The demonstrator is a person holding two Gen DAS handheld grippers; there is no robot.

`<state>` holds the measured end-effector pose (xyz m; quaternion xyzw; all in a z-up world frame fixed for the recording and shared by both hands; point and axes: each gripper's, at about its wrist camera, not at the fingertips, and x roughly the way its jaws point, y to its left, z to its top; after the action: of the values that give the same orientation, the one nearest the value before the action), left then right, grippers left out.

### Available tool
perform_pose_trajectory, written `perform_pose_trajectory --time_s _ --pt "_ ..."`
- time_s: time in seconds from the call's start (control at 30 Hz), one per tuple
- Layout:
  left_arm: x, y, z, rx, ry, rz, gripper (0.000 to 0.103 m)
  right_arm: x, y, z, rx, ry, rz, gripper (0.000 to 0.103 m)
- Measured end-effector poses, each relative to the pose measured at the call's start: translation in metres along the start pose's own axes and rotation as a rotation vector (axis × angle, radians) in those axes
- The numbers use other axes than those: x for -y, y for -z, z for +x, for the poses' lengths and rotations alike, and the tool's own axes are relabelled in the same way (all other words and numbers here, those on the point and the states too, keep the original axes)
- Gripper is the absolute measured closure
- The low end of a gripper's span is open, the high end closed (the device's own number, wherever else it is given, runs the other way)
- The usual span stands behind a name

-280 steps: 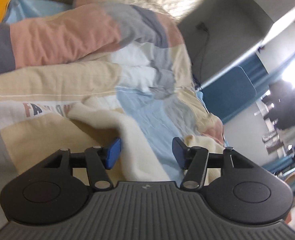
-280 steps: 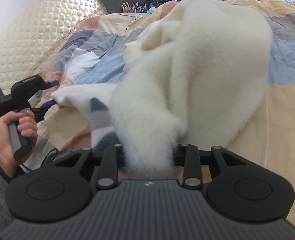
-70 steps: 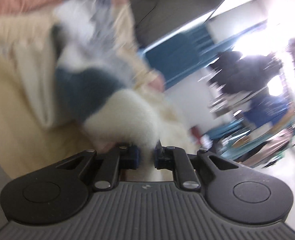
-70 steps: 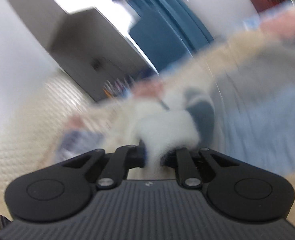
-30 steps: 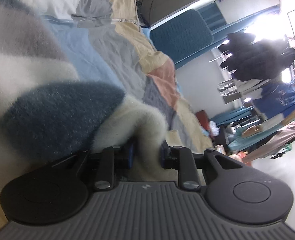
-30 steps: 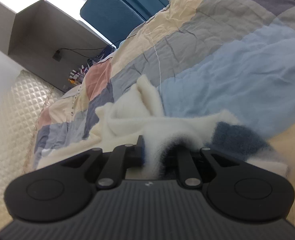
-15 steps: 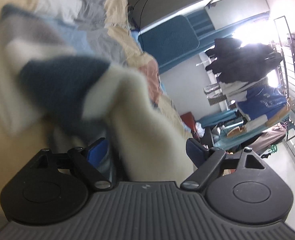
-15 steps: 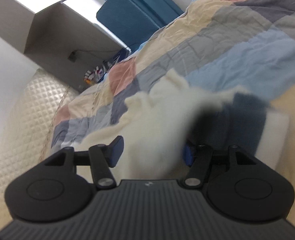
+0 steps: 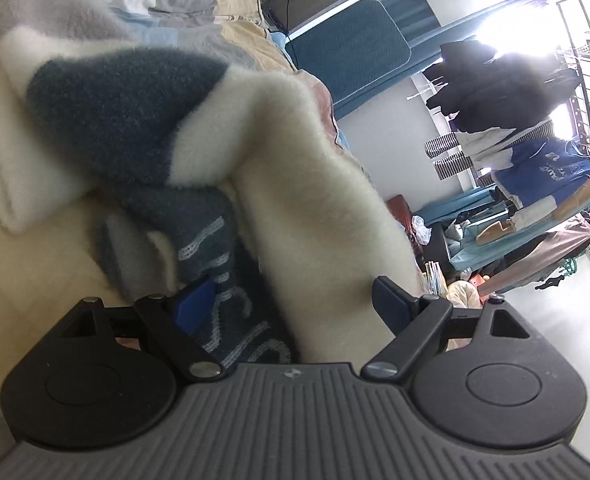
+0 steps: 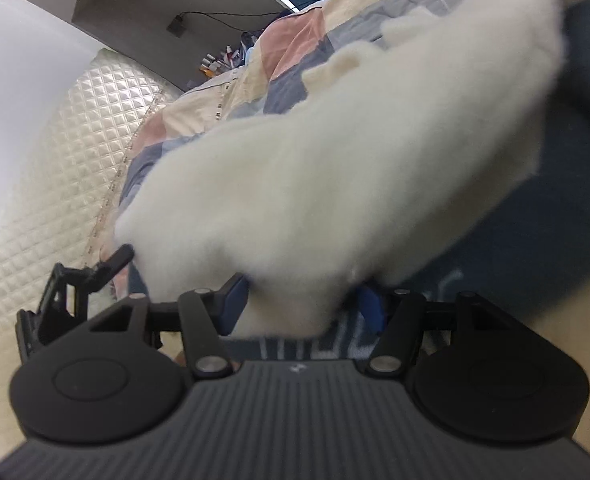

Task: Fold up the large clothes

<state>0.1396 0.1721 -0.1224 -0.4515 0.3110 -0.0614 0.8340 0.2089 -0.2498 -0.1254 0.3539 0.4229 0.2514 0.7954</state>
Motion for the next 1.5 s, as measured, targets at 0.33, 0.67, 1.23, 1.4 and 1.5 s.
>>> perform_pose_trajectory --time_s 0.33,0.67,1.23,1.4,1.5 --pt "-0.007 -0.002 -0.001 -0.007 0.022 -0.040 0.014 -0.020 -0.022 -0.031 0.162 -0.345 0.028 0.040" --pt "-0.009 0.001 -0.001 -0.011 0.028 -0.057 0.014 -0.003 0.009 0.023 0.010 -0.086 0.102 0.045" --pt "-0.003 0.006 -0.015 -0.034 0.223 -0.107 0.014 -0.025 -0.040 -0.080 0.316 -0.352 0.024 0.087" --pt "0.005 0.024 0.007 -0.228 0.350 -0.130 0.014 -0.020 -0.032 -0.101 0.332 -0.393 0.027 0.086" --pt "-0.003 0.044 0.034 -0.351 0.326 -0.213 0.014 -0.027 -0.028 -0.105 0.340 -0.394 -0.003 0.086"
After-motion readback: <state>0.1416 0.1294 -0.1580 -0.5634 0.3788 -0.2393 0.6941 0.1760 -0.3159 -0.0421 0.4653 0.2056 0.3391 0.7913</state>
